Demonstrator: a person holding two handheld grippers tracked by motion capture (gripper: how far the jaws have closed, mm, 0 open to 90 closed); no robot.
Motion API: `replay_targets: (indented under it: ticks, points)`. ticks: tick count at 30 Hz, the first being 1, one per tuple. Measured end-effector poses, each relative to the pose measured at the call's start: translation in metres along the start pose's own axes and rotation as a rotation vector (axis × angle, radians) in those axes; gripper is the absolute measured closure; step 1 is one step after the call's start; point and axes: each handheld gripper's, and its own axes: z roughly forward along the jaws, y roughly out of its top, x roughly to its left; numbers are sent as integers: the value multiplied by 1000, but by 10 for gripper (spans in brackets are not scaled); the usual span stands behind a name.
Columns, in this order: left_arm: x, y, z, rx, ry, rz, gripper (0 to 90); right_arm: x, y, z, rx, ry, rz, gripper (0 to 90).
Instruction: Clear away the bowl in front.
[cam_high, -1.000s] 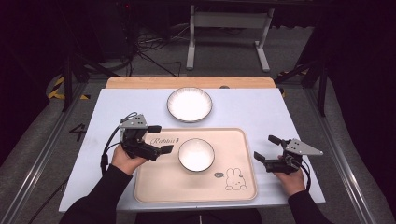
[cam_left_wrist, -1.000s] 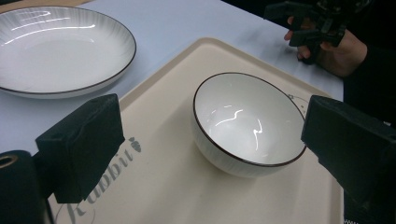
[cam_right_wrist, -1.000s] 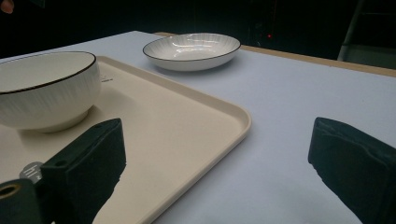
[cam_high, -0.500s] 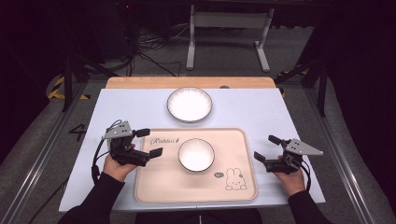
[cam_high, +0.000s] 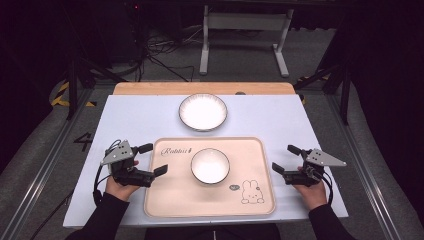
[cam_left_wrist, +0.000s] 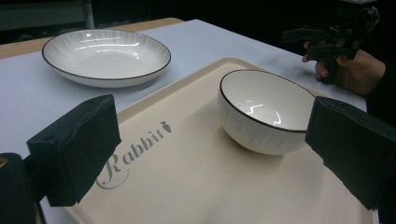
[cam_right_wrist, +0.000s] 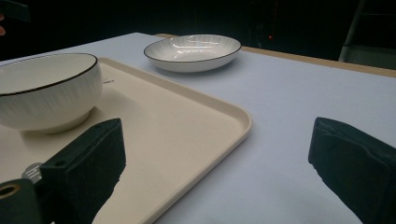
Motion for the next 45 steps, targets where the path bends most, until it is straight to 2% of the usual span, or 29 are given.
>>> replay_targets:
  ticks: [2,5,10,13,21,32,35,42,45]
  points:
    - [2,-5,-1,-12,22,-16,32,0,0,0,0,1,0,47]
    - [3,-14,-2,-35,60,-15,38,0,0,0,0,0,0,47]
    - [8,-23,0,-41,33,-46,33,0,0,0,-1,0,1,47]
    - [12,-28,0,-45,35,-73,32,0,0,0,-2,1,2,46]
    - [15,-34,2,-10,43,-99,17,-1,0,-1,-9,7,3,44]
    - [15,-37,3,-3,44,-91,20,-1,0,-1,-7,5,2,44]
    - [14,-37,6,-1,61,-90,20,-1,0,-1,-2,4,4,44]
    - [15,-37,7,-3,63,-86,21,-1,0,0,-2,4,6,44]
    - [17,-37,8,-12,55,-99,19,-1,0,0,-1,5,6,44]
